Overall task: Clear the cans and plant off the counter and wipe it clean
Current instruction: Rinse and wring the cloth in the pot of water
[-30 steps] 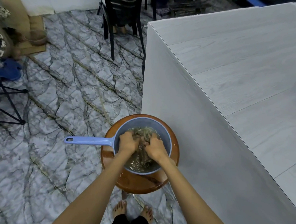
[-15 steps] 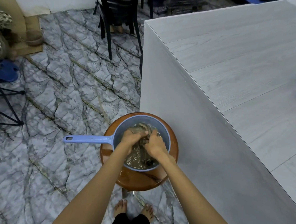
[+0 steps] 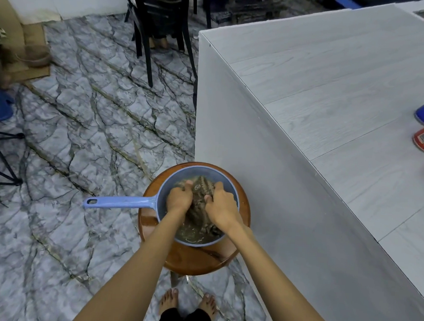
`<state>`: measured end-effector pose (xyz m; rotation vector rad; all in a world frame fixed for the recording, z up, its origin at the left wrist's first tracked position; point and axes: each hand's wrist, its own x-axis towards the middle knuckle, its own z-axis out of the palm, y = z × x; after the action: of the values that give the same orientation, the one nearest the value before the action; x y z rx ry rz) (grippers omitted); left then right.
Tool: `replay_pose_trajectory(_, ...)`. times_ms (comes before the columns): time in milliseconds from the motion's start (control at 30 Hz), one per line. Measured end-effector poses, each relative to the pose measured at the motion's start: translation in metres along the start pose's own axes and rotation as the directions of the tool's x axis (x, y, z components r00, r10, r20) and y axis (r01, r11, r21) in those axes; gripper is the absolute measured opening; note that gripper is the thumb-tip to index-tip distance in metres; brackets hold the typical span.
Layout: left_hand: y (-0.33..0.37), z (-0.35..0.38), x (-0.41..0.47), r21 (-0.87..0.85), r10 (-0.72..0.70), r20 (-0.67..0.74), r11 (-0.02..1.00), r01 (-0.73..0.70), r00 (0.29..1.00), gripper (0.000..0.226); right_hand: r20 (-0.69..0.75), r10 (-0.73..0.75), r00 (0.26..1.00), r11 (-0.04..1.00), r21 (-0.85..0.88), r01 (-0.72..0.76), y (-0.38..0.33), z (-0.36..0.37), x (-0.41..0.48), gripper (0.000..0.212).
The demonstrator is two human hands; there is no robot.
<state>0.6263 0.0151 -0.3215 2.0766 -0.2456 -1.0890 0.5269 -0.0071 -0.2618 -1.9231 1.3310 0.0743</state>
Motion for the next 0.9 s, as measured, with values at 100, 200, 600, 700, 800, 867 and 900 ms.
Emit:
replay_pose_trajectory(100,0.001,0.001,-0.008,-0.216,-0.099,0.288,0.962,0.165,0.953,0.045,0.017,0.015,1.0,1.0,-0.009,-0.015,0.001,0.001,0.002,0.041)
replay_pose_trajectory(200,-0.005,-0.001,-0.005,-0.116,-0.065,0.106,0.99,0.077,0.992,0.033,0.035,0.013,0.999,1.0,-0.002,-0.013,0.0,0.007,0.0,0.038)
replay_pose_trajectory(600,0.002,0.005,-0.008,-0.205,-0.185,-0.048,0.964,0.172,0.982,0.033,0.021,-0.033,0.999,0.999,0.007,0.033,-0.003,0.002,-0.006,0.037)
replay_pose_trajectory(700,0.008,-0.006,-0.005,-0.477,-0.233,0.294,0.805,0.354,0.927,0.019,0.087,-0.008,0.996,1.0,-0.019,0.009,0.002,-0.001,0.004,0.044)
replay_pose_trajectory(800,0.011,-0.018,0.004,-0.338,-0.193,0.401,0.878,0.34,0.896,0.015,0.203,0.03,0.979,0.998,-0.055,-0.019,0.006,-0.001,0.014,0.065)
replay_pose_trajectory(867,0.008,-0.017,0.007,-0.196,-0.148,0.299,0.957,0.212,0.943,0.025,0.234,0.063,0.97,0.995,-0.089,-0.044,0.005,0.0,0.018,0.077)
replay_pose_trajectory(900,0.004,-0.015,0.007,-0.088,-0.108,0.202,0.988,0.128,0.973,0.021,0.235,0.077,0.969,0.994,-0.095,-0.056,0.005,0.001,0.019,0.081)
